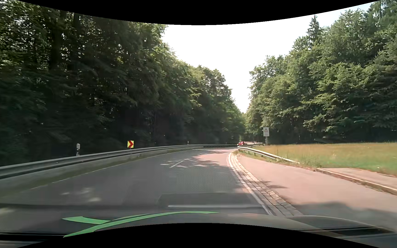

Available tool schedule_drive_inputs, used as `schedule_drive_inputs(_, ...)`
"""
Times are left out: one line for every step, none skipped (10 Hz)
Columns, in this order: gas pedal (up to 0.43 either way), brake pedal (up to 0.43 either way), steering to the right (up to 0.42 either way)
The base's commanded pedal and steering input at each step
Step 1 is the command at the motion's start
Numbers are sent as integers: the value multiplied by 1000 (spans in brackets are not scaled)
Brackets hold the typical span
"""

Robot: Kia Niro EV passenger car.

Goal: Follow the waypoints while adhering to traffic rules and regulations

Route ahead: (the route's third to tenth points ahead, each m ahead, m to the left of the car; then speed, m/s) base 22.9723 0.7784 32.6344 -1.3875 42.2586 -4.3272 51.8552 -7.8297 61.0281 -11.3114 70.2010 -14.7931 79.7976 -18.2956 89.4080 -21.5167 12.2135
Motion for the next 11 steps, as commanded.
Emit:
schedule_drive_inputs(79,0,30)
schedule_drive_inputs(79,0,30)
schedule_drive_inputs(79,0,29)
schedule_drive_inputs(79,0,29)
schedule_drive_inputs(79,0,29)
schedule_drive_inputs(79,0,31)
schedule_drive_inputs(79,0,33)
schedule_drive_inputs(79,0,37)
schedule_drive_inputs(79,0,38)
schedule_drive_inputs(79,0,38)
schedule_drive_inputs(79,0,38)
